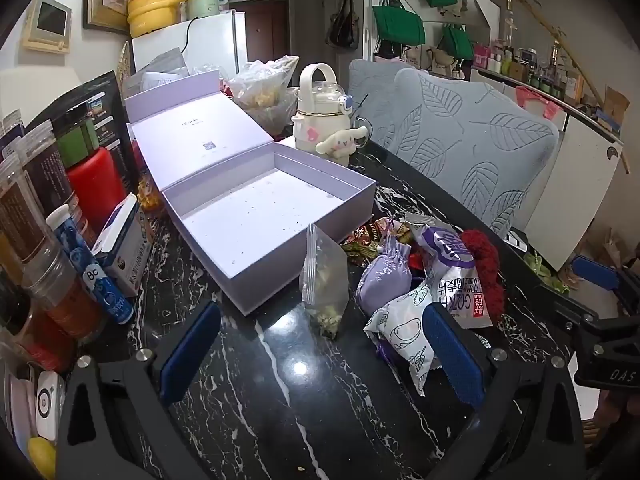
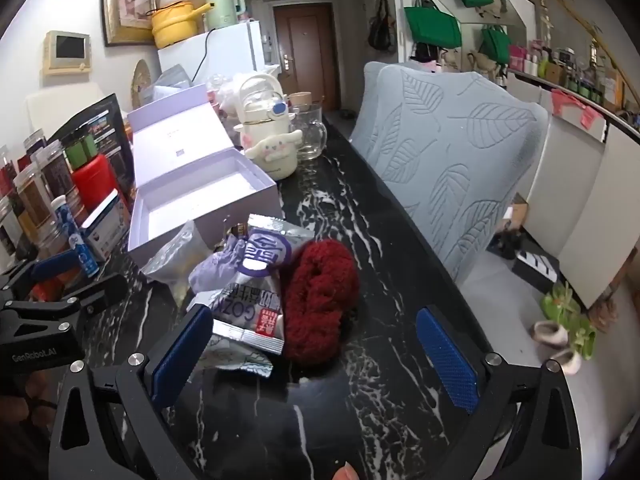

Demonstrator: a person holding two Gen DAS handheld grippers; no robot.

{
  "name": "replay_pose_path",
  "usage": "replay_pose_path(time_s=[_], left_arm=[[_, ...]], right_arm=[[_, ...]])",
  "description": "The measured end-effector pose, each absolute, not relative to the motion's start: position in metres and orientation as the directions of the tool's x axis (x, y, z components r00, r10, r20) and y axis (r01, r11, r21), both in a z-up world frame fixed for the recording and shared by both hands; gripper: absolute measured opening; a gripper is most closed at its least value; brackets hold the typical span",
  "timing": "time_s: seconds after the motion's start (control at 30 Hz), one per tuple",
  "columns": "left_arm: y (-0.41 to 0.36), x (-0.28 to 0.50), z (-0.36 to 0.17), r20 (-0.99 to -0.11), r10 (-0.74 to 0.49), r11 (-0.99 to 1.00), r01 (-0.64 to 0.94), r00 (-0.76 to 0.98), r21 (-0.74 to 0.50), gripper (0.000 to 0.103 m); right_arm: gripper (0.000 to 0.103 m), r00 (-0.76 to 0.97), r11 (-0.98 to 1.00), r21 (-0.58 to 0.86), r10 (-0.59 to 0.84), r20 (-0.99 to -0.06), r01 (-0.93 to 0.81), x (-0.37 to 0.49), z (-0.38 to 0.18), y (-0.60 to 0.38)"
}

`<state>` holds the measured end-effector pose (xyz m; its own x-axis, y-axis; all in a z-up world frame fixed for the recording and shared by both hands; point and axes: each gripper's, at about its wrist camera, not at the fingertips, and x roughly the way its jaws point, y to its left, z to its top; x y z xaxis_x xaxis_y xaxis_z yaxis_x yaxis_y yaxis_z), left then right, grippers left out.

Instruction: Organize soft objects

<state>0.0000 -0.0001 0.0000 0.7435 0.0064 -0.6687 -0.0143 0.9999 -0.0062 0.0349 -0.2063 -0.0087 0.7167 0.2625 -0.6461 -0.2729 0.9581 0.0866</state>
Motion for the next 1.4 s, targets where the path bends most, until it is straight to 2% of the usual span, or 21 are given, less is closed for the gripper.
replay_pose_path(time_s=[0.27,1.4], left_arm=[[0.007,0.004,-0.001,-0.676,-0.008,0.999,-0.022,0.737,-0.036,0.103],[0.010,0.001,0.000,-0.673,0.026,0.999,-0.050,0.739,-0.015,0.103]], right_arm=[[0.103,0.714,0.958,0.095,0.266,-0.648,-0.271,0.036,-0.009,-0.205],[0.103,0.705,0.947,0.083,0.287,-0.649,-0.310,0.040,-0.010,-0.197]])
